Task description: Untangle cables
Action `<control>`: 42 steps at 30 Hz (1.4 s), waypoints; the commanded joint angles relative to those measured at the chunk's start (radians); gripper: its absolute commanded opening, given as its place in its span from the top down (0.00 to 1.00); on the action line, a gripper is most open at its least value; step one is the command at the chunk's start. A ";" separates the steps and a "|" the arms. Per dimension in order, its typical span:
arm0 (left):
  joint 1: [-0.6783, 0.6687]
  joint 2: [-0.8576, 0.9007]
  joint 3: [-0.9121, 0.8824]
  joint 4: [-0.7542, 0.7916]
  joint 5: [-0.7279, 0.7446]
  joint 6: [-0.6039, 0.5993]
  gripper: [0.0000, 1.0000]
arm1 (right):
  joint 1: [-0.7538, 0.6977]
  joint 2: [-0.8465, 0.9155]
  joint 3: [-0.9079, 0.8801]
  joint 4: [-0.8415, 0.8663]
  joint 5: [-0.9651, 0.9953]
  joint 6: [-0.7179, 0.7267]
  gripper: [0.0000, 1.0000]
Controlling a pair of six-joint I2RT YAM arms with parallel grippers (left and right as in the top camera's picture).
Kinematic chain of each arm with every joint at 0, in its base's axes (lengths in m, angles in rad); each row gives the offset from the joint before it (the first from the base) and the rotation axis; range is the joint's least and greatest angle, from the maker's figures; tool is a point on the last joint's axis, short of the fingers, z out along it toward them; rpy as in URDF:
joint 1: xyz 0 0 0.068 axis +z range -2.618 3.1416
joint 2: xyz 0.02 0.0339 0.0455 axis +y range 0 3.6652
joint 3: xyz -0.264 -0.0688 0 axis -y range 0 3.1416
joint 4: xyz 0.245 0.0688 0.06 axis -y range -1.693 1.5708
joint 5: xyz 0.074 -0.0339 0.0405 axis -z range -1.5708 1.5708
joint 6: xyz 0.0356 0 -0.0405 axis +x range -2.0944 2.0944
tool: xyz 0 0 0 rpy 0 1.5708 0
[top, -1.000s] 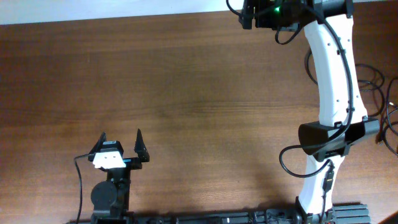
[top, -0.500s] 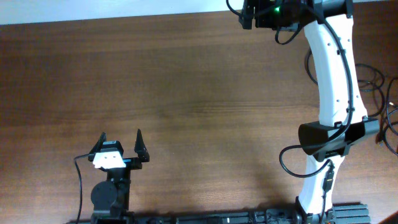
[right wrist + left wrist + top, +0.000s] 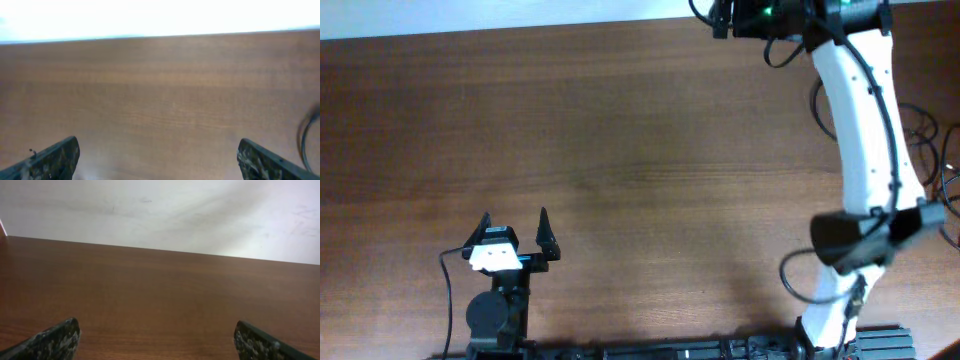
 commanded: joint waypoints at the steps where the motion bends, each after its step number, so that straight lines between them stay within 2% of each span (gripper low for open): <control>1: 0.006 -0.010 -0.001 -0.006 0.000 0.016 0.01 | 0.004 -0.215 -0.304 0.193 0.045 -0.003 0.01; 4: 0.006 -0.010 -0.001 -0.006 0.000 0.016 0.01 | 0.004 -0.406 -0.662 0.454 0.056 -0.003 0.01; 8: 0.006 -0.010 -0.001 -0.006 0.000 0.016 0.01 | 0.004 -0.626 -1.044 0.740 0.074 -0.003 0.01; 15: 0.006 -0.010 -0.001 -0.006 0.000 0.016 0.01 | 0.003 -0.990 -1.555 1.208 0.100 -0.004 0.01; 19: 0.006 -0.010 -0.001 -0.006 0.000 0.016 0.02 | -0.016 -1.197 -1.854 1.531 0.100 -0.075 0.01; 23: 0.006 -0.010 -0.001 -0.006 0.000 0.016 0.02 | -0.060 -1.373 -2.085 1.695 0.100 -0.075 0.01; 31: 0.006 -0.010 -0.001 -0.006 0.000 0.016 0.02 | -0.161 -1.654 -2.325 1.715 0.095 -0.075 0.01; 40: 0.006 -0.010 -0.001 -0.006 0.000 0.016 0.01 | -0.206 -1.972 -2.338 1.173 0.092 -0.153 0.01; 42: 0.006 -0.010 -0.001 -0.006 0.000 0.016 0.01 | -0.206 -2.000 -2.338 1.096 0.100 -0.154 0.01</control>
